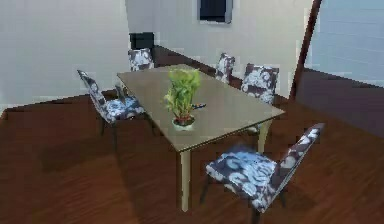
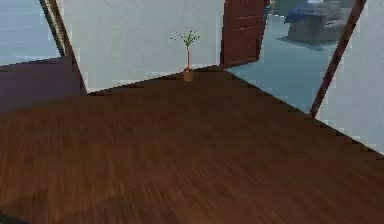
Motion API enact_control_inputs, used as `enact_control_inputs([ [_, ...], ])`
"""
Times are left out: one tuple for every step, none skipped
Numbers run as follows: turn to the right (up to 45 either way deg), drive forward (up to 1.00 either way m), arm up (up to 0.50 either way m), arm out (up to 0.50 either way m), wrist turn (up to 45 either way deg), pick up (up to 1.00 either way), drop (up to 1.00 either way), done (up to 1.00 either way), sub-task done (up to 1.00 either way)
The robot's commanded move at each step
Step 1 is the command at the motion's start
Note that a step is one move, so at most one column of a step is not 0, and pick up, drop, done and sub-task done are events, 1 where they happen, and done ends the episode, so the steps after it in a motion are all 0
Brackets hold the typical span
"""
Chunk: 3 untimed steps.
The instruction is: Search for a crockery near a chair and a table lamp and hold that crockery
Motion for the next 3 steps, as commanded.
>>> enact_control_inputs([
  [45.0,0.0,0.0,0.0,0.0,0.0,0.0,0.0,0.0],
  [39.0,0.0,0.0,0.0,0.0,0.0,0.0,0.0,0.0],
  [0.0,0.55,0.0,0.0,0.0,0.0,0.0,0.0,0.0],
])
